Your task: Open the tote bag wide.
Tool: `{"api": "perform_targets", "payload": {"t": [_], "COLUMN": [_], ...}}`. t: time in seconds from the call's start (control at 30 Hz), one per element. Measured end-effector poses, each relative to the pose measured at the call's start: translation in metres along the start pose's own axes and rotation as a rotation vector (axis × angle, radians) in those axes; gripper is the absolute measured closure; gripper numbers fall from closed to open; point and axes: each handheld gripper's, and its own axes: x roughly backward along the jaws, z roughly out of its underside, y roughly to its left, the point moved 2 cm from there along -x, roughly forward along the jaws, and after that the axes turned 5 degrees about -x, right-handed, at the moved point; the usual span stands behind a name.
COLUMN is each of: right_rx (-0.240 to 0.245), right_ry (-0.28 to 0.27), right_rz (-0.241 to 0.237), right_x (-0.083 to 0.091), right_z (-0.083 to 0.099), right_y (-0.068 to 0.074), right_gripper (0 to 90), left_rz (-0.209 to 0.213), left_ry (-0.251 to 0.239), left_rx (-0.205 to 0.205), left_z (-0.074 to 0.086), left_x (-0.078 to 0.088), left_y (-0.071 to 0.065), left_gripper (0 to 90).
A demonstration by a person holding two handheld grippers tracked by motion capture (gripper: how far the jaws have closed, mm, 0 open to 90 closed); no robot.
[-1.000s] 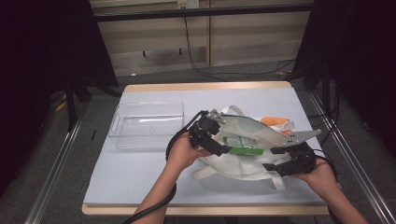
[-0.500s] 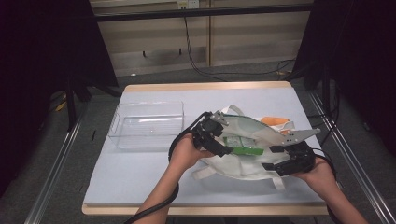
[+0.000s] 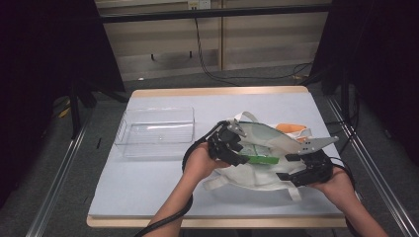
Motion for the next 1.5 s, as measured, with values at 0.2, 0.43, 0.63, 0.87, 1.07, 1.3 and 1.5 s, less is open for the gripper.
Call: {"api": "perform_targets", "payload": {"t": [0.2,0.43,0.63,0.87,1.07,1.3,1.5], "right_rx": [-0.004,-0.003,0.002,0.001,0.0,0.0,0.0], "right_ry": [-0.002,0.0,0.003,0.003,0.005,0.006,0.006], "right_rz": [-0.003,-0.002,-0.005,-0.001,-0.001,-0.003,-0.008], "right_x": [-0.001,-0.001,-0.001,-0.002,-0.002,-0.002,-0.003], "right_z": [0.001,0.001,0.002,0.002,0.004,0.004,0.005], "right_y": [0.0,0.0,0.0,0.0,-0.001,-0.001,-0.001], "right_gripper": [24.8,24.6,24.4,24.1,24.2,24.1,24.0], "left_rz": [-0.037,-0.061,-0.074,-0.095,-0.084,-0.096,-0.109], "left_ry": [0.028,0.063,0.086,0.096,0.115,0.12,0.091], "left_rx": [-0.002,-0.008,-0.006,-0.002,-0.011,-0.005,0.009], "left_z": [0.0,0.001,0.004,0.003,0.005,0.004,-0.001], "left_x": [-0.005,-0.011,-0.016,-0.02,-0.024,-0.027,-0.026], "left_y": [-0.002,-0.001,0.002,0.002,0.001,0.003,0.005], "left_gripper": [33.9,27.0,25.4,25.6,26.5,27.4,33.0]}}
